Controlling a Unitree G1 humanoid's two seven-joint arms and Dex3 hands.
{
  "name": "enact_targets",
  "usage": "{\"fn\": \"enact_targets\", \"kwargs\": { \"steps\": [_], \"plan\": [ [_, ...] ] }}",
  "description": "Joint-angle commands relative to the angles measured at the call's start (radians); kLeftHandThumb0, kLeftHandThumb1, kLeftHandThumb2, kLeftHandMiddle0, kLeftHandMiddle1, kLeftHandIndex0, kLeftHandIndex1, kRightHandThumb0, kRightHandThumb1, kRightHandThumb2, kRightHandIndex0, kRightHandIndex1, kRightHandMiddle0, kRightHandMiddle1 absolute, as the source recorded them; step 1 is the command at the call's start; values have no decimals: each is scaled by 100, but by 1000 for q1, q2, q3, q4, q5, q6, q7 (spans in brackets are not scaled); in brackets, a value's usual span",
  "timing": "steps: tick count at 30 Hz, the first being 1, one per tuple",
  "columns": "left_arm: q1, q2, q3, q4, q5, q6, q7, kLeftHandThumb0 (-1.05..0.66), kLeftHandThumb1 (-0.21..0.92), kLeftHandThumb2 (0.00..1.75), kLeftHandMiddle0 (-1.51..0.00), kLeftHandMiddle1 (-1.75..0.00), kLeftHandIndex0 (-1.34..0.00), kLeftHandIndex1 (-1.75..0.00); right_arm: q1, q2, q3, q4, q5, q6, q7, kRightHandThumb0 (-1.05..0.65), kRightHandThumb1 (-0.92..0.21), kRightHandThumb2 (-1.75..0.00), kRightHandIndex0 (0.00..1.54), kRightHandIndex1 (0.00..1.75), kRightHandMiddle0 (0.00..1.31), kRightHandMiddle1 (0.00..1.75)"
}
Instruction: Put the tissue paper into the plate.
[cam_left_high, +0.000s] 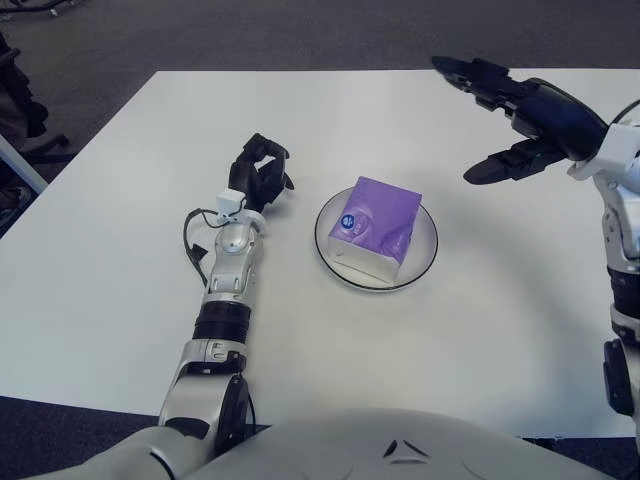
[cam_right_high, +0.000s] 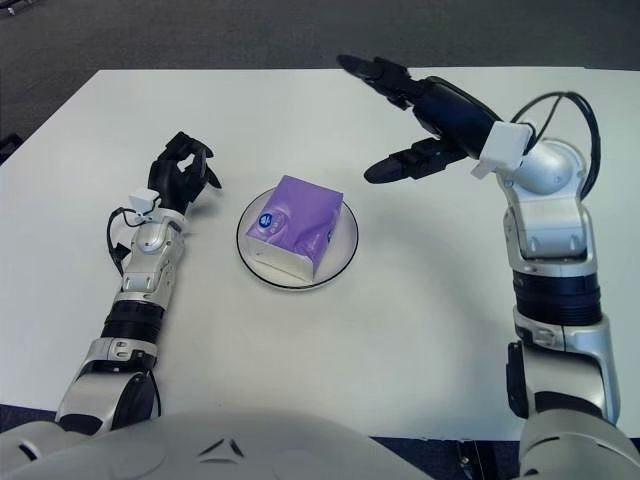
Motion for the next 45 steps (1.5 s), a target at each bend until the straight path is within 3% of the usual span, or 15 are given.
{"fn": "enact_targets", "kwargs": {
  "steps": [1,7,11,21,24,27,29,30,31,32,33,35,39,45],
  "plan": [
    [152,-38,2,98,-9,-8,-1,-26,92,41,-91,-175,-64,-175,39,37,-41,46,-48,-49,-106,-54,-91,-9,15,2,13,4],
    [151,-34,4,96,-9,-4,-3,-26,92,41,-91,-175,-64,-175,71,114,-75,44,-42,12,-239,-38,-92,-7,30,2,23,5],
    [151,-33,5,94,-8,-3,-3,-26,92,42,-91,-175,-64,-175,87,173,-111,62,30,38,-285,-40,-92,-13,35,2,26,5],
    [150,-29,5,96,-4,-10,-4,-26,92,41,-91,-175,-64,-175,100,183,-146,109,85,-4,-272,-55,-92,-36,39,1,29,5],
    [150,-29,4,97,-2,-14,-4,-26,92,41,-91,-175,-64,-175,118,202,-160,73,125,59,-284,-57,-92,-40,43,3,30,5],
    [149,-31,2,100,1,-17,-1,-26,92,41,-91,-175,-64,-175,151,248,-179,13,189,143,-326,-57,-92,-44,58,5,40,9],
    [148,-32,1,99,2,-17,0,-26,92,41,-91,-175,-64,-175,188,303,-194,-46,234,205,-383,-55,-92,-46,71,12,49,17],
    [147,-32,0,100,3,-17,1,-26,92,41,-91,-175,-64,-175,214,337,-197,-68,246,211,-410,-54,-92,-46,74,19,48,31],
    [147,-33,0,100,3,-18,1,-26,92,41,-91,-175,-64,-175,229,355,-197,-79,250,212,-425,-52,-92,-47,72,38,44,53],
    [146,-33,0,100,4,-18,2,-26,92,41,-91,-175,-64,-175,252,378,-194,-84,246,197,-440,-52,-92,-47,69,48,42,62],
    [146,-33,-1,100,5,-18,2,-27,92,41,-91,-175,-65,-175,267,393,-191,-88,243,188,-450,-46,-92,-46,64,70,37,99],
    [146,-33,-1,100,5,-19,3,-27,92,41,-91,-175,-65,-175,291,415,-187,-79,236,160,-457,-39,-92,-45,57,95,31,139],
    [145,-33,-3,101,6,-22,5,-27,92,41,-91,-175,-65,-175,312,435,-191,-38,240,112,-452,-36,-92,-44,53,112,29,159],
    [148,-33,-6,97,10,-23,7,-27,92,41,-92,-175,-65,-175,326,448,-193,12,249,78,-458,-35,-92,-45,52,126,26,167]
  ]
}}
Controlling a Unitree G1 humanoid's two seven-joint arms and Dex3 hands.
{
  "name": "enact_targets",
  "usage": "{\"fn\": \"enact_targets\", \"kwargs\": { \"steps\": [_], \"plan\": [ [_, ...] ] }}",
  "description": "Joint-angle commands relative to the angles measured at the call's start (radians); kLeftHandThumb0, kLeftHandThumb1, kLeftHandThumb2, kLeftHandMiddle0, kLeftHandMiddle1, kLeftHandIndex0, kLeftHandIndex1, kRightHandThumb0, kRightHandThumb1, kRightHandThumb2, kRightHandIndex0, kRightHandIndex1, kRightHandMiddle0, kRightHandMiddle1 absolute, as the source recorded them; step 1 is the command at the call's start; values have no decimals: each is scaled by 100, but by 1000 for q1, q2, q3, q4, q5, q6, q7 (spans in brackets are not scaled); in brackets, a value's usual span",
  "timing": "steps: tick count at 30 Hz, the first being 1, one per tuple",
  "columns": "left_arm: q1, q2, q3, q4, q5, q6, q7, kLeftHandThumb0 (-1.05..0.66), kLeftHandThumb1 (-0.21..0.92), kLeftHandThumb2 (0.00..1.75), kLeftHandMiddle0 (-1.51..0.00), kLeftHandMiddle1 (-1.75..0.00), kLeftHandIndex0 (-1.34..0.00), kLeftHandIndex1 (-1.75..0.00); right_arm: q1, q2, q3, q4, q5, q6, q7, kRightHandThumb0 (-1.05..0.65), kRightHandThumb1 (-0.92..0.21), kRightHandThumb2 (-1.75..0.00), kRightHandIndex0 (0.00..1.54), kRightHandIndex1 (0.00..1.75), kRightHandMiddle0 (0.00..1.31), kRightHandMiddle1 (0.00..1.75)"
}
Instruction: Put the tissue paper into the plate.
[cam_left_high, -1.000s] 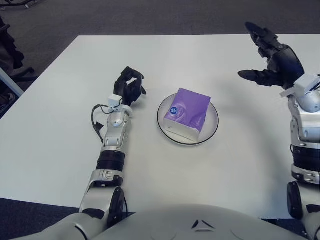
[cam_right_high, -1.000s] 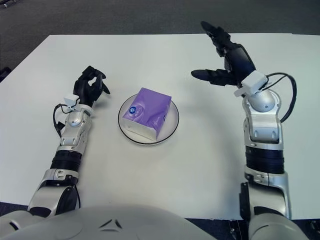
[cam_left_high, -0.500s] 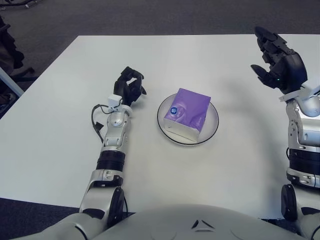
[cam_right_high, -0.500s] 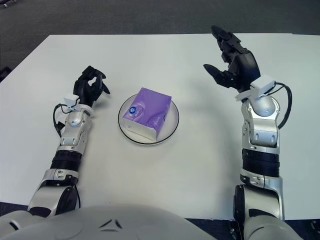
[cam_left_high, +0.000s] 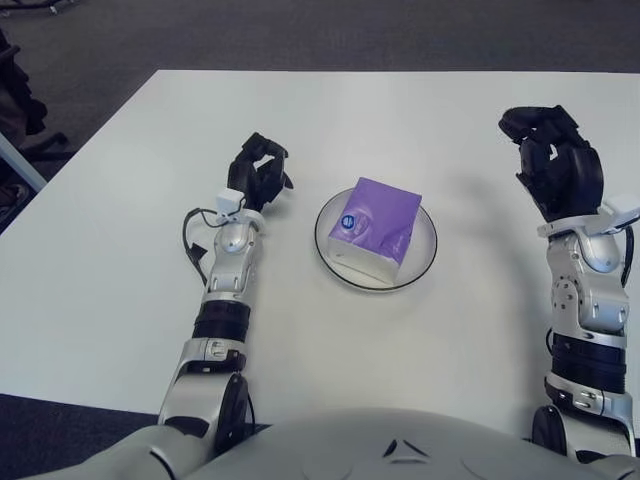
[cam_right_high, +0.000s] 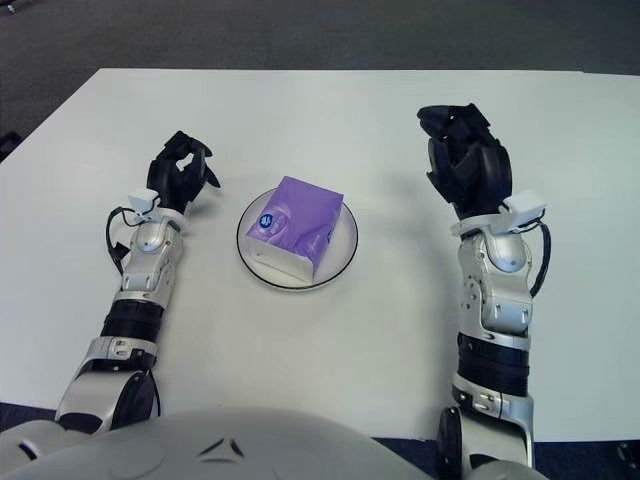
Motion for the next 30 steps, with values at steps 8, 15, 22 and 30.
{"fn": "enact_targets", "kwargs": {
  "steps": [8,15,22,30],
  "plan": [
    [157,-36,-11,76,11,-7,10,-27,92,41,-92,-175,-65,-175,83,60,25,49,-1,24,-42,-10,-91,-42,45,137,20,171],
    [162,-36,-16,66,15,-6,14,-26,92,41,-92,-175,-65,-175,108,36,57,136,-69,-11,-37,-1,-78,-65,44,148,18,173],
    [169,-35,-22,56,19,-7,17,-26,92,41,-92,-175,-65,-175,118,26,95,161,-145,10,-64,-1,-54,-105,45,171,26,174],
    [173,-35,-27,51,25,-8,19,-26,92,41,-92,-175,-64,-175,104,76,105,195,-133,115,-132,-1,-53,-103,50,161,28,175]
  ]
}}
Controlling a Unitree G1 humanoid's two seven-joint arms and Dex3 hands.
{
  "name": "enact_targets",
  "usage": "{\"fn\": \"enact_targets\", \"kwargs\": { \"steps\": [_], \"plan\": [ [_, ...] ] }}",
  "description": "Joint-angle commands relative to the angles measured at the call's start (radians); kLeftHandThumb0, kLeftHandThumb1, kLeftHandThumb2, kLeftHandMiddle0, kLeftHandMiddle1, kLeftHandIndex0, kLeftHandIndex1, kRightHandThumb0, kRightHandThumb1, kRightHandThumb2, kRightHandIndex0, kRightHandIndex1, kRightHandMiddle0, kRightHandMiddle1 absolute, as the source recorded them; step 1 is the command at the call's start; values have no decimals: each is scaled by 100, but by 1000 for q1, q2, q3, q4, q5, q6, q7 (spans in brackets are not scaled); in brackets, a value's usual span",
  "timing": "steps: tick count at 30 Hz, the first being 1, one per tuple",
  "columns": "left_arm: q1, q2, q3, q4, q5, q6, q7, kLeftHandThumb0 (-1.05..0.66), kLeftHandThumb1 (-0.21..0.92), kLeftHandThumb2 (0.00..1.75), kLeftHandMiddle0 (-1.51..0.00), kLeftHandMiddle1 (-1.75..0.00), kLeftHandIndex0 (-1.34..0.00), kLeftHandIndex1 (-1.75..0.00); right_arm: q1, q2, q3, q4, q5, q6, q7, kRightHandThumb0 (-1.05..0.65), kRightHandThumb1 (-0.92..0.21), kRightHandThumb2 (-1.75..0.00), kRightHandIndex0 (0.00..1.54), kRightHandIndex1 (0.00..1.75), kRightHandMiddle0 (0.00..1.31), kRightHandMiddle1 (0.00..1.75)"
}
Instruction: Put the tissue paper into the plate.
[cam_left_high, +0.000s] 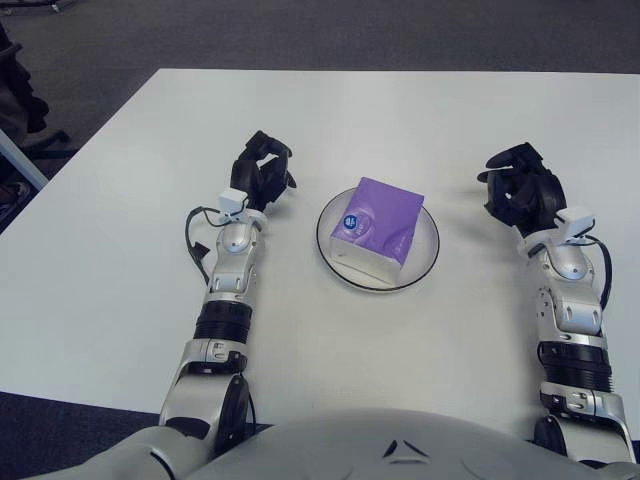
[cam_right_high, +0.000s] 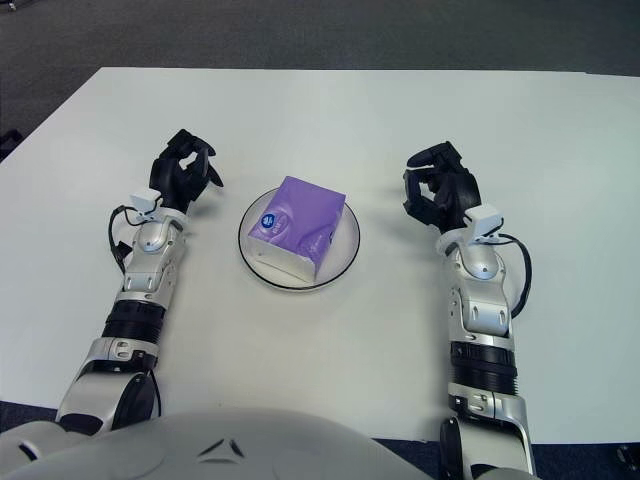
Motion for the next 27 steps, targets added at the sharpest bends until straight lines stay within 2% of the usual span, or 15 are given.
{"fn": "enact_targets", "kwargs": {
  "steps": [1,12,14,16,17,27],
  "plan": [
    [170,-32,-8,72,16,-8,16,-26,92,41,-92,-175,-64,-175,67,85,10,37,4,57,-46,-1,-54,-101,50,162,27,175],
    [176,-35,-15,69,21,-11,19,-26,92,41,-92,-175,-64,-175,44,64,19,130,-3,12,-41,0,-55,-103,44,172,24,175],
    [176,-36,-15,68,21,-11,19,-26,92,41,-92,-175,-64,-175,40,61,22,143,-8,0,-42,-22,-68,-85,63,173,27,175],
    [176,-36,-16,68,21,-12,18,-26,92,40,-92,-175,-64,-175,35,60,23,157,-13,-11,-43,-29,-72,-79,70,174,28,175],
    [176,-37,-15,70,20,-13,18,-26,92,40,-92,-175,-63,-175,30,60,24,169,-18,-16,-46,-36,-76,-73,80,175,29,175],
    [173,-34,-14,80,19,-19,13,-26,92,40,-92,-175,-63,-175,13,67,35,196,-38,-5,-82,-37,-75,-75,85,175,31,175]
  ]
}}
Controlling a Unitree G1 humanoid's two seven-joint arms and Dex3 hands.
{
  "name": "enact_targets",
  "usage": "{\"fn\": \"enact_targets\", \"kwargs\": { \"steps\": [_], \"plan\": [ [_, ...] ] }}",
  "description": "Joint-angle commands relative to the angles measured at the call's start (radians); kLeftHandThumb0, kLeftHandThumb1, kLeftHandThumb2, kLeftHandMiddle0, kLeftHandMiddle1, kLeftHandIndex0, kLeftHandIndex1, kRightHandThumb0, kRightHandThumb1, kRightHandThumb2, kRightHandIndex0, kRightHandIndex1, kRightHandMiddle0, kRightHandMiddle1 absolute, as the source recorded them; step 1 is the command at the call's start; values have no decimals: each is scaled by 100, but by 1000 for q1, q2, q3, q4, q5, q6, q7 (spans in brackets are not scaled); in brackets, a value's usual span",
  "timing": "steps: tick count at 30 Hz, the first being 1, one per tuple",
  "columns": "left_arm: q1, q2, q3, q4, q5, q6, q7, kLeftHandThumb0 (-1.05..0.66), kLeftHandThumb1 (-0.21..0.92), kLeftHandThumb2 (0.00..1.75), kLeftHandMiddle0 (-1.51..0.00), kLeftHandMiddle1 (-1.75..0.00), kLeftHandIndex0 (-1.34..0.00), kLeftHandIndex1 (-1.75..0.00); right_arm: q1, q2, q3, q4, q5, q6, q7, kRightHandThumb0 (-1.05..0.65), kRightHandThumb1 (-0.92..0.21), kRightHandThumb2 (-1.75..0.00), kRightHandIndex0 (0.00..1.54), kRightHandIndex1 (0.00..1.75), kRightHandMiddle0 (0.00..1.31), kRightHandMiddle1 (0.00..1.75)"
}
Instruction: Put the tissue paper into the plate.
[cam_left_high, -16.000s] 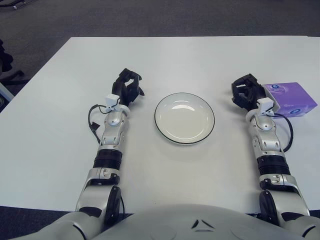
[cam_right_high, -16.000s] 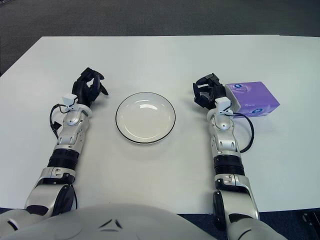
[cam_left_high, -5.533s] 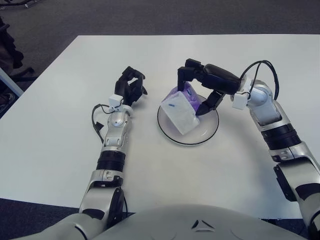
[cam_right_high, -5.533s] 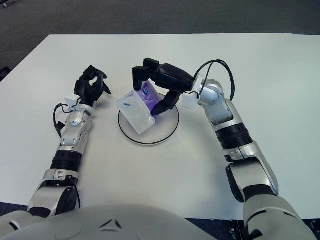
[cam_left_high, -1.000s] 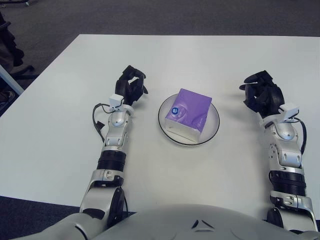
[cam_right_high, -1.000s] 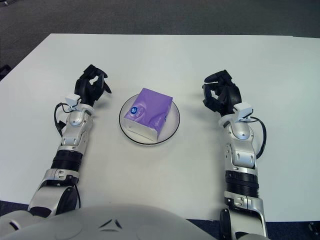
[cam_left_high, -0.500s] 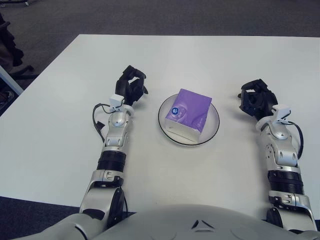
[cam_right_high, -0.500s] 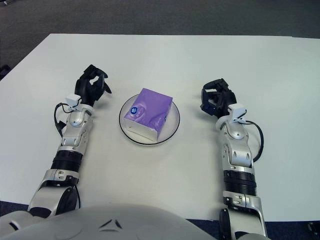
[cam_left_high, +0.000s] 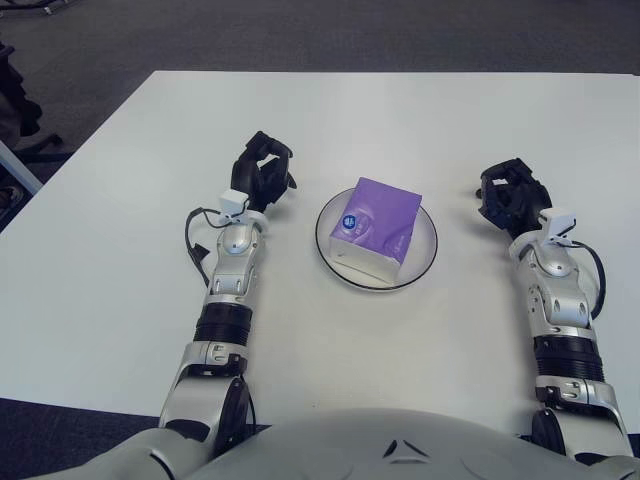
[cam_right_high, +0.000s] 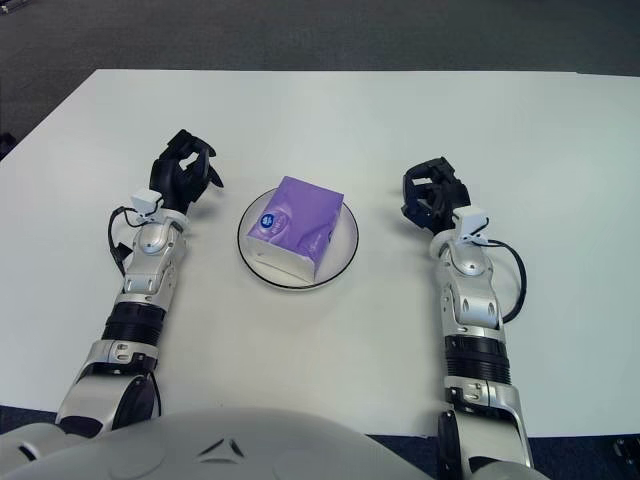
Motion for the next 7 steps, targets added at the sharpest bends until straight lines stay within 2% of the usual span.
{"fn": "enact_targets", "kwargs": {
  "steps": [1,7],
  "plan": [
    [161,-32,-8,96,7,-16,4,-26,92,40,-92,-175,-63,-175,58,69,16,67,-13,8,-21,-37,-75,-75,85,175,31,175],
    [159,-30,-7,104,6,-21,2,-26,92,40,-92,-175,-63,-175,53,69,25,79,-16,9,-32,-37,-73,-76,85,175,31,175]
  ]
}}
